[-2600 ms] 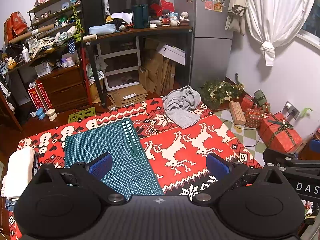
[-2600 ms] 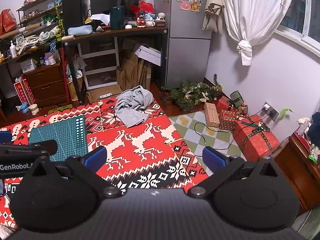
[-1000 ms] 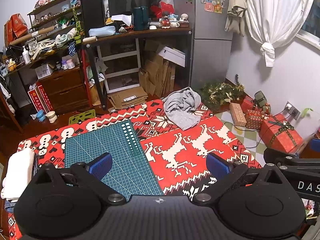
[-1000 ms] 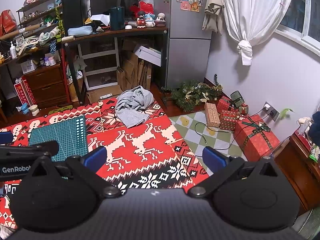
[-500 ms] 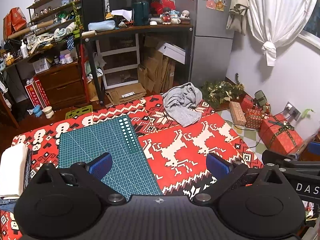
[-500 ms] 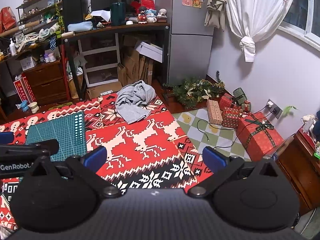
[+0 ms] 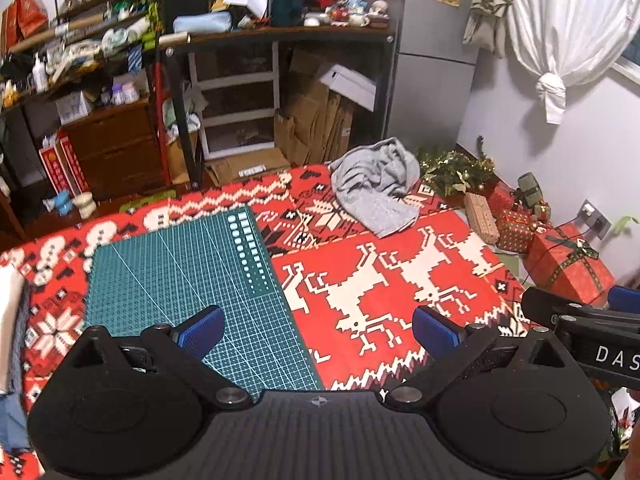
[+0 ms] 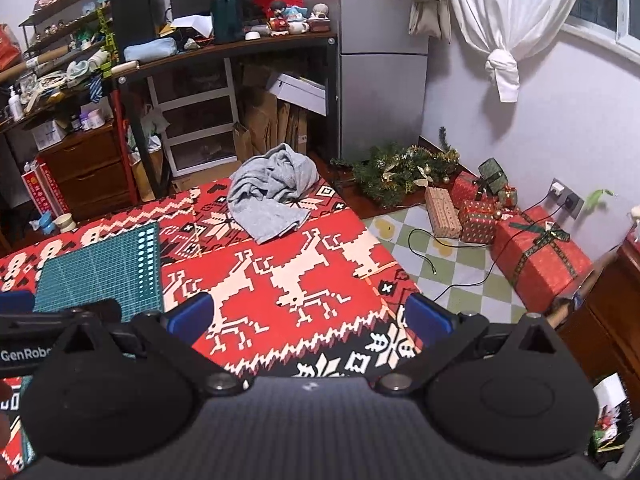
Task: Fold clothes
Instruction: 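Move both tools to the grey sweater and close both grippers on it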
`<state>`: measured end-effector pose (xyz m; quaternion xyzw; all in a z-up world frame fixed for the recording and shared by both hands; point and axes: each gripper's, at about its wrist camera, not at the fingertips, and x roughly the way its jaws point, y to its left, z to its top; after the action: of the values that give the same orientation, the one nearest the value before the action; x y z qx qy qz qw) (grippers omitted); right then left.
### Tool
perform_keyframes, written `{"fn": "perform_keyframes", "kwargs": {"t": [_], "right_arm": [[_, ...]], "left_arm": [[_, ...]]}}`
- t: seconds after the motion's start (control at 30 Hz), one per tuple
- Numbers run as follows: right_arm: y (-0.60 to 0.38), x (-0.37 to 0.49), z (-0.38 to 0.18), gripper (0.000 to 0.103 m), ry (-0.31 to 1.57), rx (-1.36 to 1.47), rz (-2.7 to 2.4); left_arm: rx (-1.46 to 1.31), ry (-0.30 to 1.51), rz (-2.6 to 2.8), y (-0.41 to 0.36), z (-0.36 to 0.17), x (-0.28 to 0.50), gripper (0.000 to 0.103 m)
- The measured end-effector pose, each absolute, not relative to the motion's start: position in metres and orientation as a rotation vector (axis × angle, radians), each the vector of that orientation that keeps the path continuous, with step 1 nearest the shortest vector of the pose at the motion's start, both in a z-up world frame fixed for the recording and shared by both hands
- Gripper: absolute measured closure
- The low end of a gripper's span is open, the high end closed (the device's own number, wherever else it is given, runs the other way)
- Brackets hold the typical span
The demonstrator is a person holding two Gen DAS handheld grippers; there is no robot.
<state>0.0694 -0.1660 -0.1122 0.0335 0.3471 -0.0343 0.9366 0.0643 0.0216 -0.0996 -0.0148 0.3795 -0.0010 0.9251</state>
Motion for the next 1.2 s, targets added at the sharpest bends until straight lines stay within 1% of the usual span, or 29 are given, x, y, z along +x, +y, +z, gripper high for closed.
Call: {"fn": "perform_keyframes", "kwargs": {"t": [0.23, 0.37, 0.57, 0.8, 0.93, 1.13, 1.2], "right_arm": [[-0.160, 0.107, -0.156, 0.000, 0.649, 0.022, -0.068], [-0.164, 0.128, -0.182, 0.000, 0.606, 0.065, -0.075], [-0.165, 0.169, -0.210, 0.000, 0.520, 0.071, -0.075], [-0.173, 0.236, -0.236, 0.000, 0.548, 0.118, -0.034], [-0.178, 0.269, -0.249, 0.000, 0.551, 0.173, -0.009], [-0.179, 0.319, -0.266, 0.000, 0.516, 0.084, -0.040], [-0.183, 0.335, -0.270, 0.000, 0.512, 0.086, -0.032]], "left_arm": [[-0.076, 0.733, -0.014, 0.031, -0.134, 0.087, 0.002], [-0.092, 0.772, -0.026, 0.034, -0.150, 0.111, 0.002], [-0.066, 0.779, -0.007, 0.030, -0.168, 0.147, 0.003], [-0.098, 0.797, 0.026, 0.027, -0.186, 0.206, 0.003], [-0.096, 0.765, 0.036, 0.022, -0.196, 0.234, 0.003], [-0.015, 0.752, 0.016, 0.011, -0.211, 0.278, 0.003], [-0.035, 0.759, 0.010, 0.009, -0.214, 0.293, 0.004]]}}
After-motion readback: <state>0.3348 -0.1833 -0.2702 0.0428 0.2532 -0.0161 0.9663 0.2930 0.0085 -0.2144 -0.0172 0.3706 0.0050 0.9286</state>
